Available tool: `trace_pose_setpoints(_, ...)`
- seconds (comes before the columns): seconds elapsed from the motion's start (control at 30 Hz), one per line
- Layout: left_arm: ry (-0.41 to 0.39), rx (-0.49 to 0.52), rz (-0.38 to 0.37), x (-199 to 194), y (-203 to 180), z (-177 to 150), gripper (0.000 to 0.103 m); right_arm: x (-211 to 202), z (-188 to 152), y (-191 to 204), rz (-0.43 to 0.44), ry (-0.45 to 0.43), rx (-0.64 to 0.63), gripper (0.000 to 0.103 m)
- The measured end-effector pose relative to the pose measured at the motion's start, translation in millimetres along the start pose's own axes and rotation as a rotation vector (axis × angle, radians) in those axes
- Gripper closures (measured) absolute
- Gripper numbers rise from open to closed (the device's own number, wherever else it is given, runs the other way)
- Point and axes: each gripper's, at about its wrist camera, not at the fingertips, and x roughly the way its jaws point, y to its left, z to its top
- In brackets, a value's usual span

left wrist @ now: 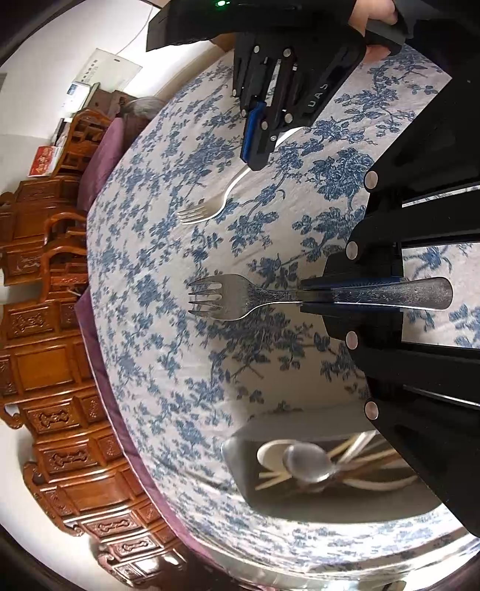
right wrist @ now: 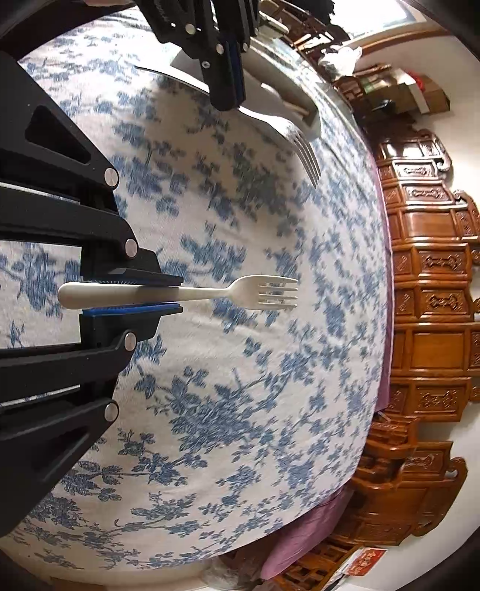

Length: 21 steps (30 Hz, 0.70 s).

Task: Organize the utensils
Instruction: 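Carry the metal fork over the grey tray and open the left tool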

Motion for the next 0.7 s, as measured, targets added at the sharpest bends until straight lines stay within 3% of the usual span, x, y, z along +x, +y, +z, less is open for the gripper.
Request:
trace_pose_setpoints(0.3, -0.034, -0.001, 0.019, -29, 29, -6, 0.097, -22, 6, 34, 0.03, -0.058, -0.061, 0.093)
trace_pose_setpoints(0.7, -0.067, -0.076, 0.07, -47, 88, -6, 0.097, -37, 0, 90, 0.098, -0.089, -0.133, 0.093)
